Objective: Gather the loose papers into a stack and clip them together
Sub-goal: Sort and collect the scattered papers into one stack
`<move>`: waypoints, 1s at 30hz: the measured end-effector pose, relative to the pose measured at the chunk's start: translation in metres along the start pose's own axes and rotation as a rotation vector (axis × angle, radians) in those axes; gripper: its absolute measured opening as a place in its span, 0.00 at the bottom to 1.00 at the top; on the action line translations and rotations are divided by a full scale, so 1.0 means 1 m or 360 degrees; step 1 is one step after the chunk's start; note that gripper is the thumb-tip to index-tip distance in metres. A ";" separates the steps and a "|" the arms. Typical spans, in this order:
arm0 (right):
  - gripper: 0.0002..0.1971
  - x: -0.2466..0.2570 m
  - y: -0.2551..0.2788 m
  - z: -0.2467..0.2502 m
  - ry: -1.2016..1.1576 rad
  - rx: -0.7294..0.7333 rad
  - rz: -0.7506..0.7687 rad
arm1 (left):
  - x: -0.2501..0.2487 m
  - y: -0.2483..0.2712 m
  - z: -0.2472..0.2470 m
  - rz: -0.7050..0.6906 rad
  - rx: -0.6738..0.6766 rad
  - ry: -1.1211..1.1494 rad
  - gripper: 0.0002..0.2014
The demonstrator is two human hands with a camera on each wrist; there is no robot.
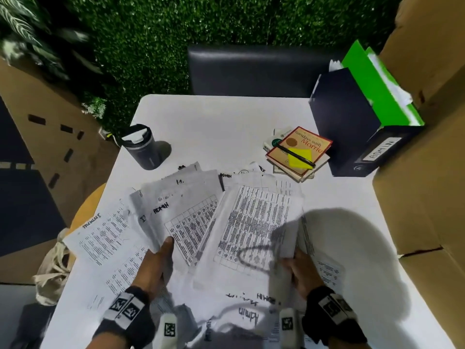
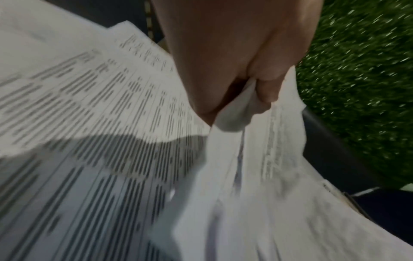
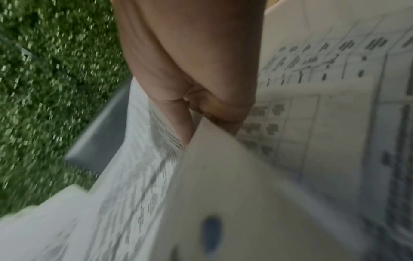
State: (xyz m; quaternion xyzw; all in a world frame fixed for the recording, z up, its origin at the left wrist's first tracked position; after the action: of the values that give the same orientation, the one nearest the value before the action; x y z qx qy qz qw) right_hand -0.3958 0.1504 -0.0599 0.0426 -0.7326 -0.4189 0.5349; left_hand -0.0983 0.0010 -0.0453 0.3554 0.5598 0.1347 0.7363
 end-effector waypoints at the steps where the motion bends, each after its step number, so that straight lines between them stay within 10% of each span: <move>1: 0.16 0.006 0.000 0.005 -0.0045 -0.0030 0.0053 | -0.004 0.002 0.005 -0.0023 0.0007 -0.0043 0.42; 10: 0.08 0.070 0.009 -0.026 -0.0038 0.0285 0.0427 | -0.032 -0.002 0.041 -0.0086 0.0223 0.0430 0.44; 14: 0.46 0.054 0.001 -0.068 0.0017 0.0425 0.0229 | -0.019 -0.003 0.045 0.0029 0.0297 0.0505 0.44; 17: 0.34 0.031 0.006 -0.095 0.0011 0.0538 -0.0011 | -0.013 0.004 0.040 0.0075 0.0351 0.0440 0.25; 21: 0.42 0.005 0.000 -0.117 0.0136 0.0483 -0.0042 | -0.006 0.014 0.046 -0.0014 0.0270 0.0229 0.27; 23: 0.25 0.013 0.001 -0.133 0.0227 0.0500 0.0062 | 0.008 0.012 0.064 -0.0030 0.0230 0.0040 0.20; 26: 0.19 0.030 -0.007 -0.120 0.0424 0.0134 0.0296 | 0.028 0.003 0.084 -0.0038 0.0101 -0.0203 0.31; 30: 0.35 0.036 -0.028 -0.079 0.1131 -0.0889 0.0085 | 0.011 0.023 0.118 -0.0145 -0.0208 -0.0018 0.16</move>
State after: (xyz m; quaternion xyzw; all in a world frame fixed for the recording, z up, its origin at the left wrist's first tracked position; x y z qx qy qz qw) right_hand -0.3571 0.0699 -0.0455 0.0190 -0.3633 -0.5458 0.7548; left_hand 0.0189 -0.0199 -0.0235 0.2816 0.5613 0.1354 0.7664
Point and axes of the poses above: each hand's wrist, its own y-axis away from the middle knuckle, its own z-axis out of the back of the hand, x = y × z, the point moved 2 cm from there along -y, towards the middle knuckle, and after that the axes turned 3 degrees about x, right-handed, at the moved point
